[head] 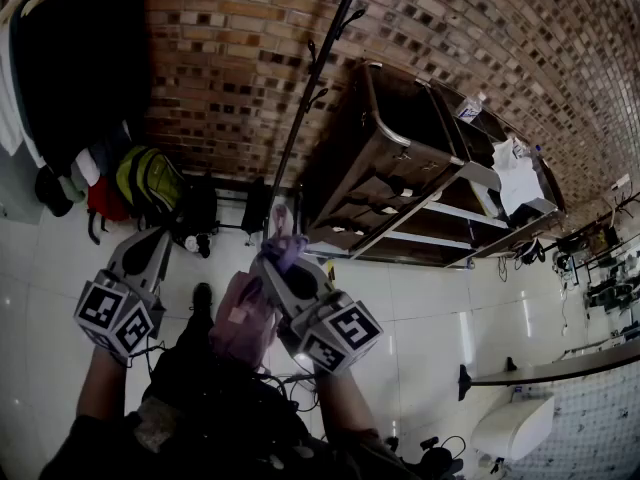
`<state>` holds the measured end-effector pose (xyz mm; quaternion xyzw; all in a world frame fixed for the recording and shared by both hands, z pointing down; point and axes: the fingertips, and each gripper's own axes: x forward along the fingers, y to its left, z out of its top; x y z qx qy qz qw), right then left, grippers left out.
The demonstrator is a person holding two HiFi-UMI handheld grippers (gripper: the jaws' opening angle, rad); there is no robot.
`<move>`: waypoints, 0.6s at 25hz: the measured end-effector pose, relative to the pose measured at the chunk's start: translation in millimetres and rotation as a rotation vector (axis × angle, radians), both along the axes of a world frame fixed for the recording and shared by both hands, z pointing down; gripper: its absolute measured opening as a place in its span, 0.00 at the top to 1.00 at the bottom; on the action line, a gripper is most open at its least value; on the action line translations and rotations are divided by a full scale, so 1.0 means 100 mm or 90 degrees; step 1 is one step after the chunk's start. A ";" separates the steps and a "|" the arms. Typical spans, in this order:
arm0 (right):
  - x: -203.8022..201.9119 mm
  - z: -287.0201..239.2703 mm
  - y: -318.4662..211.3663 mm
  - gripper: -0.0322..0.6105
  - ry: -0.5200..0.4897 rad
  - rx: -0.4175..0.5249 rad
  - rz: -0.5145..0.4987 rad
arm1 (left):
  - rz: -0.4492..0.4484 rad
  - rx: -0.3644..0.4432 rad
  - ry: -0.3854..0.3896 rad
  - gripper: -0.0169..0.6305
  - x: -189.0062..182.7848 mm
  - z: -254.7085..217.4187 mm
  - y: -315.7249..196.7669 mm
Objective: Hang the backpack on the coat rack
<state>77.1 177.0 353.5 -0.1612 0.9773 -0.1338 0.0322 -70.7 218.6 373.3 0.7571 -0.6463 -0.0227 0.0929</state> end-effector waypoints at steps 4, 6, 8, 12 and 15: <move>-0.17 0.09 -0.30 0.91 0.007 0.001 0.005 | 0.012 0.006 0.002 0.95 -0.16 0.10 -0.35; -0.28 0.13 -0.46 0.91 0.010 -0.002 0.005 | 0.017 0.004 0.006 0.95 -0.26 0.15 -0.55; -0.38 0.15 -0.66 0.91 0.013 -0.004 0.008 | 0.021 0.004 0.011 0.95 -0.37 0.18 -0.78; -0.63 0.15 -1.13 0.91 0.020 0.002 0.019 | 0.045 -0.001 0.012 0.95 -0.61 0.25 -1.30; -0.90 0.16 -1.41 0.91 0.037 -0.005 0.014 | 0.058 -0.002 0.023 0.95 -0.82 0.23 -1.67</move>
